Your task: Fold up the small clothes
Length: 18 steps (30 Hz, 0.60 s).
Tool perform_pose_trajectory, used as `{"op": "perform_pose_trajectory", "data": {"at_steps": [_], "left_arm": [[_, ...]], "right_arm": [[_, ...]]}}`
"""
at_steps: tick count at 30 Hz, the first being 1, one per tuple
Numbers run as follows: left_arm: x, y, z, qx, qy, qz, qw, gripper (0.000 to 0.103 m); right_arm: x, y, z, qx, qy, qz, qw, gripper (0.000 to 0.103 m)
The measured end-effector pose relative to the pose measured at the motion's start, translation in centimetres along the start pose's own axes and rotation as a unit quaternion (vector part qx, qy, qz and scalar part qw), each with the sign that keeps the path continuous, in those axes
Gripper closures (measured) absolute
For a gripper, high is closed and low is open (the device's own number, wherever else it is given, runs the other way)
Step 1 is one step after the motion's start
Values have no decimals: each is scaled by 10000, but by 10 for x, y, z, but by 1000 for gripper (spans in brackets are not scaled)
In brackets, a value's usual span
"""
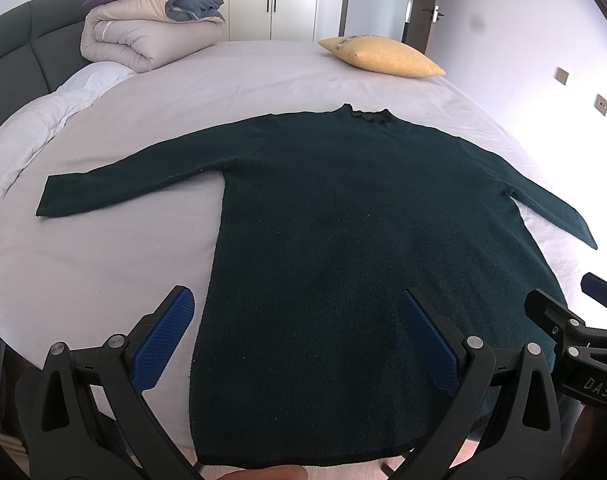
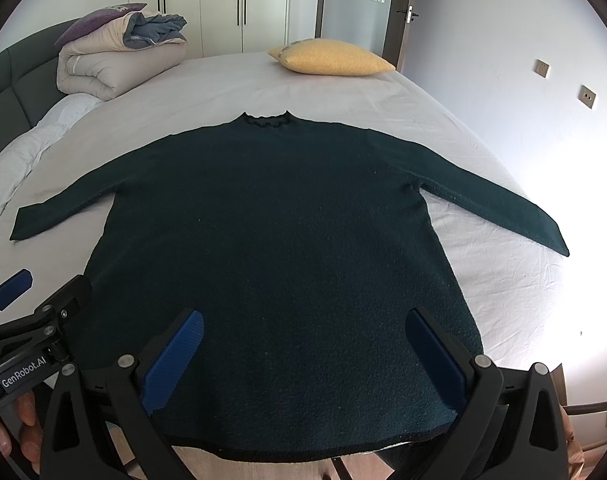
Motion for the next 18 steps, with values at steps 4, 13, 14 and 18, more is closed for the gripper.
{"op": "perform_pose_trajectory", "data": {"at_steps": [4, 13, 14, 18], "left_arm": [[0, -1, -1, -26, 14, -1, 10000, 0], [0, -1, -1, -21, 25, 4, 10000, 0], [0, -1, -2, -21, 25, 3, 10000, 0], [0, -1, -2, -28, 29, 3, 10000, 0]], "right_arm": [[1, 3, -2, -6, -5, 3, 10000, 0], [5, -3, 0, -19, -8, 7, 10000, 0], [4, -4, 0, -24, -6, 12, 10000, 0], [4, -4, 0, -28, -8, 14, 10000, 0]]}}
Point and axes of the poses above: each gripper's, at about its wrist camera, not at the fingertips, and y roughly against the way its jaws point, x to its right, z to its underside, the point moved 10 cm from there along -y, roughly the way its jaws point, and after that the axes turned 9 degrees about -x, right-handed, at the moved point
